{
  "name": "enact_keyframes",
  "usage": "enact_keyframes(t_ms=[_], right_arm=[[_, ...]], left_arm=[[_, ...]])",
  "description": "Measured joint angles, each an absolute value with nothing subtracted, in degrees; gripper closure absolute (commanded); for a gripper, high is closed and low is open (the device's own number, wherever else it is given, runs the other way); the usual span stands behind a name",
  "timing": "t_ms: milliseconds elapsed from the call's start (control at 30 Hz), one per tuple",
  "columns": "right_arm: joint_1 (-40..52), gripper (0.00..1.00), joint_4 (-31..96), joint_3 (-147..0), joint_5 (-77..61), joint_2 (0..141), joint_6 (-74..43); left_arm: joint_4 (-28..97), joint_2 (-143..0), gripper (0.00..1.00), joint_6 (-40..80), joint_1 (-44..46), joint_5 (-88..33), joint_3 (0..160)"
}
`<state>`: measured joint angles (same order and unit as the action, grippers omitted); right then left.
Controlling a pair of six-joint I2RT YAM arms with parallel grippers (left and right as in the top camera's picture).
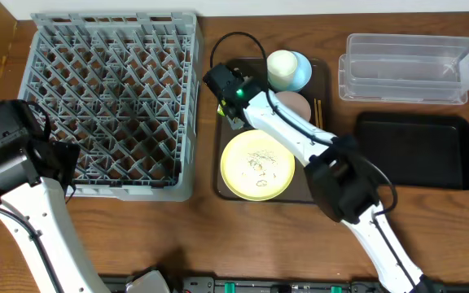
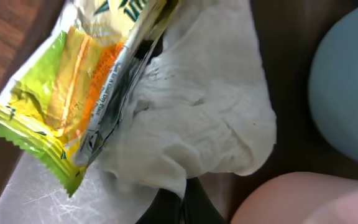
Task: Sort waste into correct bins and load items into the dishwasher
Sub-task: 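Grasp the white tissue and carry it into the clear bin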
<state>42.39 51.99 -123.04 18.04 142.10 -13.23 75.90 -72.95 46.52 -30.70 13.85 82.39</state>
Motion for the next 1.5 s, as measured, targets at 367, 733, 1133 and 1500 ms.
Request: enact_keyframes(t_ms=[367,733,1133,1500], right_arm=[[41.04,0.99,51.53,-123.07,18.44,129.64,-17.02],[30.06,0.99,53.58,-123.83,23.35,117.73,-21.04],[10.96,0.99,56.21,-123.00,26.22,117.73,-24.29],[4.14,0.10,55.22,-115.74,18.52,117.73,-25.47]], left_arm=[[75.90,-72.95,0.02,46.52,-30.70,13.85,82.39],[75.90,-72.95,0.02,46.50,-30.70,13.85,82.37],[75.90,-72.95,0.02,46.52,-30.70,13.85,82.39],[75.90,-72.95,0.02,46.52,-30.70,13.85,82.37]])
